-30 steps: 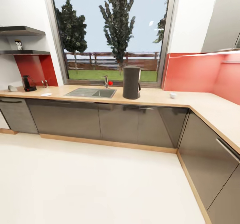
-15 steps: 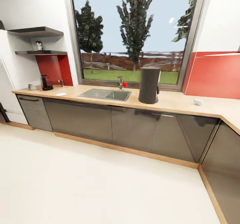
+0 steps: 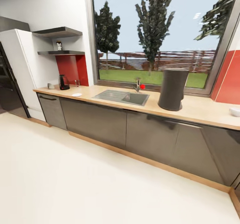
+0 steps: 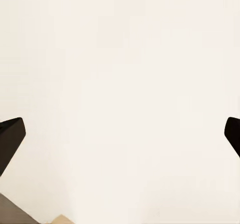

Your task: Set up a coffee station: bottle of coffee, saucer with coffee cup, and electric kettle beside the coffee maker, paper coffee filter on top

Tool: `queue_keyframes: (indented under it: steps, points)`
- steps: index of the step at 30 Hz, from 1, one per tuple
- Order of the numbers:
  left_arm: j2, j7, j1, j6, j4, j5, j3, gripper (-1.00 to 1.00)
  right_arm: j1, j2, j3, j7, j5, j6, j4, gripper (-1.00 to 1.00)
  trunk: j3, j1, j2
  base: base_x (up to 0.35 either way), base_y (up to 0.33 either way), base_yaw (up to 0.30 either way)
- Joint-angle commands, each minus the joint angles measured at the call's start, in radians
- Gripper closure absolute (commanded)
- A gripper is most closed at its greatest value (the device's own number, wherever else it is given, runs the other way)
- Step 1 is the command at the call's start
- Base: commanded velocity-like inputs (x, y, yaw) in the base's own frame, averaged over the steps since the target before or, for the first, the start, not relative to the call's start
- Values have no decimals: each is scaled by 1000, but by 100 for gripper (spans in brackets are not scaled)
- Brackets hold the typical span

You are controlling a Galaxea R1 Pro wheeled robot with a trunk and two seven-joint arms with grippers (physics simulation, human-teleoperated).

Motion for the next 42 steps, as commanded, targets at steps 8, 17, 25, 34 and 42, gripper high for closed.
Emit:
queue_keyframes:
  steps: [8, 17, 25, 34, 42]
  points:
    - [-1, 0, -1, -4, 1, 3, 1, -100, 0, 0, -2, 0, 3, -3, 0, -100, -1, 1, 0, 339, 14, 275]
    - [-1, 0, -1, -4, 1, 3, 1, -100, 0, 2, -1, 0, 5, -3, 1, -100, -1, 1, 0, 339, 0, 275]
    - [-1, 0, -1, -4, 1, 3, 1, -100, 0, 2, -1, 0, 5, -3, 2, -100, -1, 1, 0, 339, 0, 275]
    - [-1, 0, -1, -4, 1, 3, 1, -100, 0, 2, -1, 0, 5, -3, 1, -100, -1, 1, 0, 339, 0, 275]
    - [0, 0, -1, -4, 1, 3, 1, -100, 0, 2, -1, 0, 5, -3, 1, -100, -1, 1, 0, 339, 0, 275]
